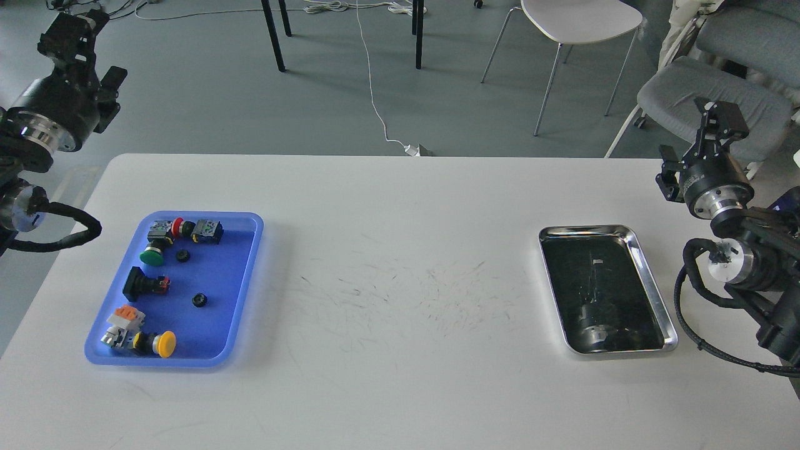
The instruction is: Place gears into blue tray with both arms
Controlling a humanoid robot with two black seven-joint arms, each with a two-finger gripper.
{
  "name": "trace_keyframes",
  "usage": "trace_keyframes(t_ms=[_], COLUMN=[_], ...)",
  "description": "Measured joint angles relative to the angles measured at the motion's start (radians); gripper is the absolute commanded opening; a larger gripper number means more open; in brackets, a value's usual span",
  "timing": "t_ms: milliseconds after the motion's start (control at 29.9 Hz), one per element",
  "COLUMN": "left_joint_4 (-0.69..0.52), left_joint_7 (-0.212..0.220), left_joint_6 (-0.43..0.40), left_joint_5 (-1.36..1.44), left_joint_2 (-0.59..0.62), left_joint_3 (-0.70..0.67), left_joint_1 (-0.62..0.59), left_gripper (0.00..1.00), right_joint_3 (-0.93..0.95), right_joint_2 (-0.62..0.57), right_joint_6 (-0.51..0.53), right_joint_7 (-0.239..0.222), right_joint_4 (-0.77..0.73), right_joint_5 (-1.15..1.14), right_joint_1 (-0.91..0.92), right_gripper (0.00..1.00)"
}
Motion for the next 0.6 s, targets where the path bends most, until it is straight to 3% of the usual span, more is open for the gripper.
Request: trace_keyframes(t_ms=[201,435,602], left_joint_4=[0.003,0.052,0.073], left_joint_7=[0.066,0.093,0.087], left_joint_6=[-0.075,-0.08,-0.135], left_joint_5=[-0.143,-0.167,-0.202], left_joint_2=[-0.009,-0.07,-0.092], left_joint_3=[-0.012,-0.01,-0.034], left_joint_1=[0.001,0.0,-0.004], left_gripper=[0.99,0.99,0.99], right_joint_3=[0.045,0.136,0.168], right_joint_2=[-0.019,-0.021,-0.021], right_joint_6=[0.017,0.024,0.025], right_joint_7=[-0.004,-0.005,-0.003], right_joint_4=[0.052,0.131,0.15], right_joint_5=[0.019,0.023,0.024], right_joint_1=[-0.011,-0.062,-0.078], right_gripper=[0.99,0.99,0.99])
